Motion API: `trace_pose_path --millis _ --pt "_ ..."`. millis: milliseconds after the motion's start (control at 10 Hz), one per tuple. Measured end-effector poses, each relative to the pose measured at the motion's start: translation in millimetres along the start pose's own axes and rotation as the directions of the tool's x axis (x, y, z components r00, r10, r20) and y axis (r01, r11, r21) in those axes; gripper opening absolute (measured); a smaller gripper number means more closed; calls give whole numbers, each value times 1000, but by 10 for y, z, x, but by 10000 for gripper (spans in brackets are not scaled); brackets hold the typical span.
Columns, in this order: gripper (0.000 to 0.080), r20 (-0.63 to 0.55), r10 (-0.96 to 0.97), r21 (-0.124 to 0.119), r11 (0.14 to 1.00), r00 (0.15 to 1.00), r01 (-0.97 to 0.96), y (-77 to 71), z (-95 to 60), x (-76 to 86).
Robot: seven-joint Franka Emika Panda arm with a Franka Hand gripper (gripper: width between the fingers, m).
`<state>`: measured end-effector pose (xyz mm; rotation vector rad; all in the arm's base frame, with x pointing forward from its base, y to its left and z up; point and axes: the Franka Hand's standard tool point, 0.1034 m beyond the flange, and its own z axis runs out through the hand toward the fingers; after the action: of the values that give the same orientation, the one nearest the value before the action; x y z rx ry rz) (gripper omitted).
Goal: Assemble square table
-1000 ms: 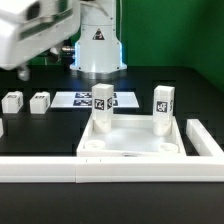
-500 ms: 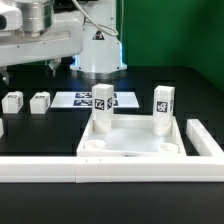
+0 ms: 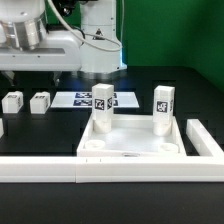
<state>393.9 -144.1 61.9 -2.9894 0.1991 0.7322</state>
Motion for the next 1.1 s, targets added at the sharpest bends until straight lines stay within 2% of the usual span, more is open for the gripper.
trace_pose_path --millis 100,600,700,800,1100 --pt "649 66 74 87 993 995 -80 -90 104 -124" --pt "649 71 36 86 995 997 -42 -101 124 -95" --pt "649 135 33 79 996 990 -44 -35 211 -113" --pt "649 166 34 80 996 986 -48 14 265 -52" --pt "649 258 23 87 995 966 -47 34 284 14"
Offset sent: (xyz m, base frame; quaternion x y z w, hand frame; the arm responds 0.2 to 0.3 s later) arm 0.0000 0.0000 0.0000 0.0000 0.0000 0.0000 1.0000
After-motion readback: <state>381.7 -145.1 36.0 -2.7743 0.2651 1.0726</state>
